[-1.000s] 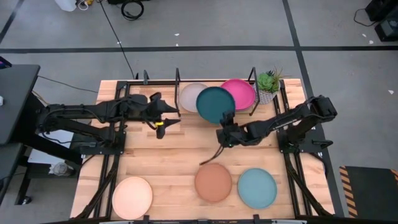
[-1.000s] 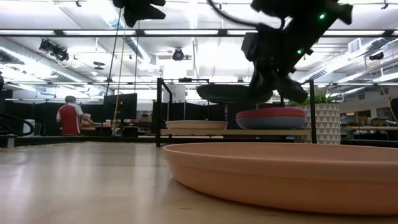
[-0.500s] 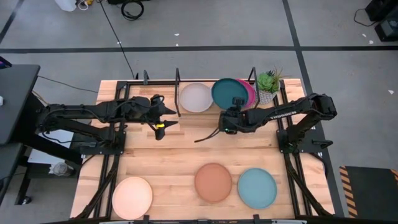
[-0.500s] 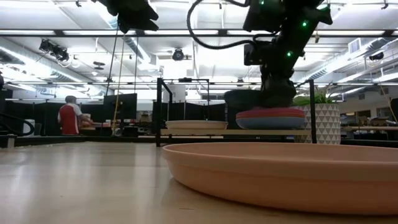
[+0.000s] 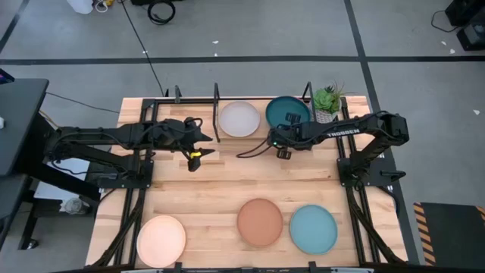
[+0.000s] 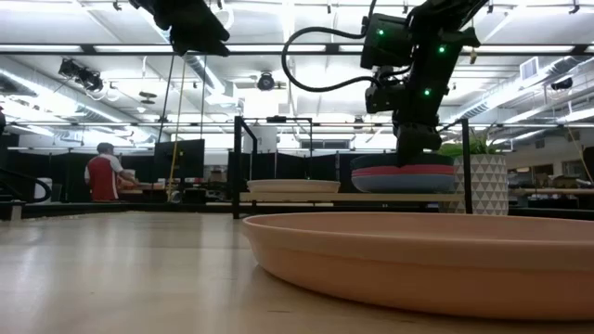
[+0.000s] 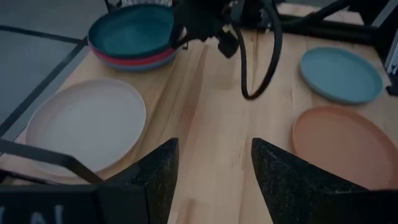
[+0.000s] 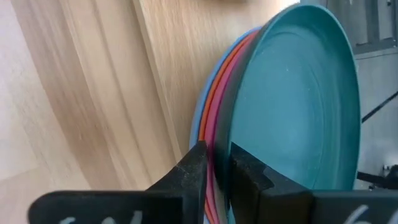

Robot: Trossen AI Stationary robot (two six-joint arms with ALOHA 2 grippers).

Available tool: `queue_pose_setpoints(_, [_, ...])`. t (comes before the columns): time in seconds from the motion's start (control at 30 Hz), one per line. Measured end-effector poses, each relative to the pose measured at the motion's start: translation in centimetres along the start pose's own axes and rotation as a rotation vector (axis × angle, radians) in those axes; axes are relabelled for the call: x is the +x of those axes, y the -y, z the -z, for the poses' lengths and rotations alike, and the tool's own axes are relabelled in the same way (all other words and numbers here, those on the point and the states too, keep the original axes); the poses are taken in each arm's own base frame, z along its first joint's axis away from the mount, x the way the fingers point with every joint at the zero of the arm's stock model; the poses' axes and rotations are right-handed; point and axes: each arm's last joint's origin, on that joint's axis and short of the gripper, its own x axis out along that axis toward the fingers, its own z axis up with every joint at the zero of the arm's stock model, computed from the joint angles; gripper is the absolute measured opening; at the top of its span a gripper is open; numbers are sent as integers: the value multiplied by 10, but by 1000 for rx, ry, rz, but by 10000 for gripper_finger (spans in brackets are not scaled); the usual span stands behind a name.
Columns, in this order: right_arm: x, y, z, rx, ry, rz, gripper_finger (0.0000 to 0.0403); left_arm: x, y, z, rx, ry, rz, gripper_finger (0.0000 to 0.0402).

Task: Place and stack plates onto a shelf
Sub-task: Stack the green plate on top of the pink plate on the shelf, then stack the light orange plate on top of the gray plate on the shelf

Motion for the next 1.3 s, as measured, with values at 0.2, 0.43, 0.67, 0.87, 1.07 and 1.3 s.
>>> queue_pose_setpoints(0.2, [3,2,-9,-12,85,-115,98,6,1,11,0,-28,2,208])
queue_pose_setpoints(0.43, [-7,6,-16,-18,89,-104,149,5,11,17,5,-59,40,208])
queue_pose_setpoints(0.67, [-33,3,-32,-31,159,-42,169,4,23,19,34,-65,84,208])
queue_pose_setpoints(0.87, [-50,-21,-33,-72,217,-217,170,7,32,23,37,-100,110,208])
queue_pose_setpoints(1.07, [-70,-50,-29,-113,266,-313,170,26,52,38,50,-222,148,208])
queue_pose_setpoints(1.3, [-69,-80,-10,-132,292,-273,170,49,84,82,-4,-628,274,208])
